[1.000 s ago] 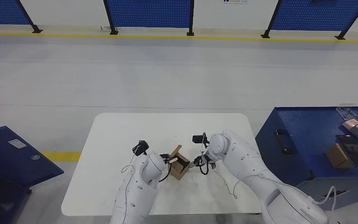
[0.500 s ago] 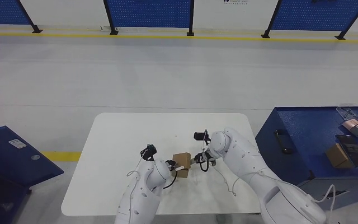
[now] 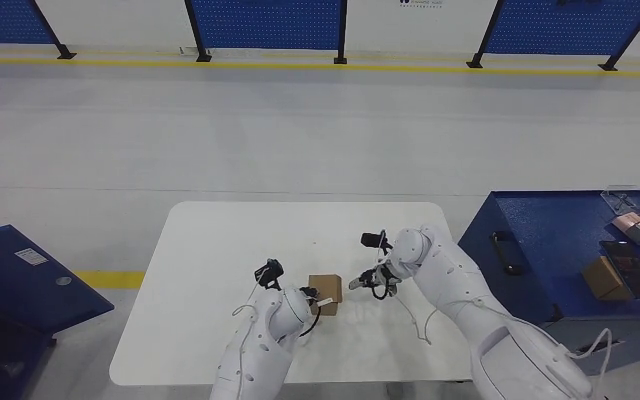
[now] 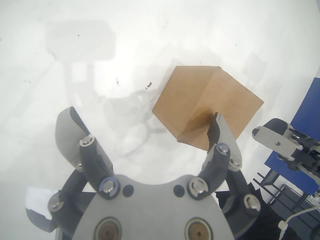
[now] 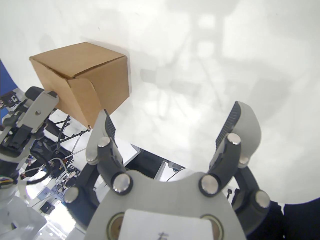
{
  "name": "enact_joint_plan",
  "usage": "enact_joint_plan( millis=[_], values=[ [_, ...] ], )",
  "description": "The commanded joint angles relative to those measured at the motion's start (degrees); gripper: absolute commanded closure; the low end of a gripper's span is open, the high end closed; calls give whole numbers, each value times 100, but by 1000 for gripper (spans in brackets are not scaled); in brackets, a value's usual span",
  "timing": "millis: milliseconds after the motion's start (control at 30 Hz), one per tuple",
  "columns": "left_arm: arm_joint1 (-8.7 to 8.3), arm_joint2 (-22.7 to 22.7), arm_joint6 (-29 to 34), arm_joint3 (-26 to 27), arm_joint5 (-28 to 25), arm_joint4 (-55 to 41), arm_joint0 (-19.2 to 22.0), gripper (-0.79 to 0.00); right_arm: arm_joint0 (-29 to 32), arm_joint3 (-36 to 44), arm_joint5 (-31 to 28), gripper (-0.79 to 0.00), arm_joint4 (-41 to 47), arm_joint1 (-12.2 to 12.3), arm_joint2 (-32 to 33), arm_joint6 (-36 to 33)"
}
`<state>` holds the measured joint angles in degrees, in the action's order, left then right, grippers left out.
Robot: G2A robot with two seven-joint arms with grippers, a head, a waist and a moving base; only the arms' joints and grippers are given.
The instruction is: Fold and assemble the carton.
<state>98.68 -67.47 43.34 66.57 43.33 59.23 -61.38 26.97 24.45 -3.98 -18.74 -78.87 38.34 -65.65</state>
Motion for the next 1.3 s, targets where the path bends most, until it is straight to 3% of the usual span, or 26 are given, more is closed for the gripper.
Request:
enact_joint_plan(
  millis=[0,533,1267],
  values=[
    [-9,-20,-12,51,-7,-27,-26,-785,10,26,-121,-785,75,20,55,-100],
    [-71,-43,30,235,13,-57,-138,-785,240,504,250,-785,107,-57,80,1],
    [-102,39,14,119,101,-156,-56,-785,284,547,139,-785,64,-117,139,-15]
  ],
)
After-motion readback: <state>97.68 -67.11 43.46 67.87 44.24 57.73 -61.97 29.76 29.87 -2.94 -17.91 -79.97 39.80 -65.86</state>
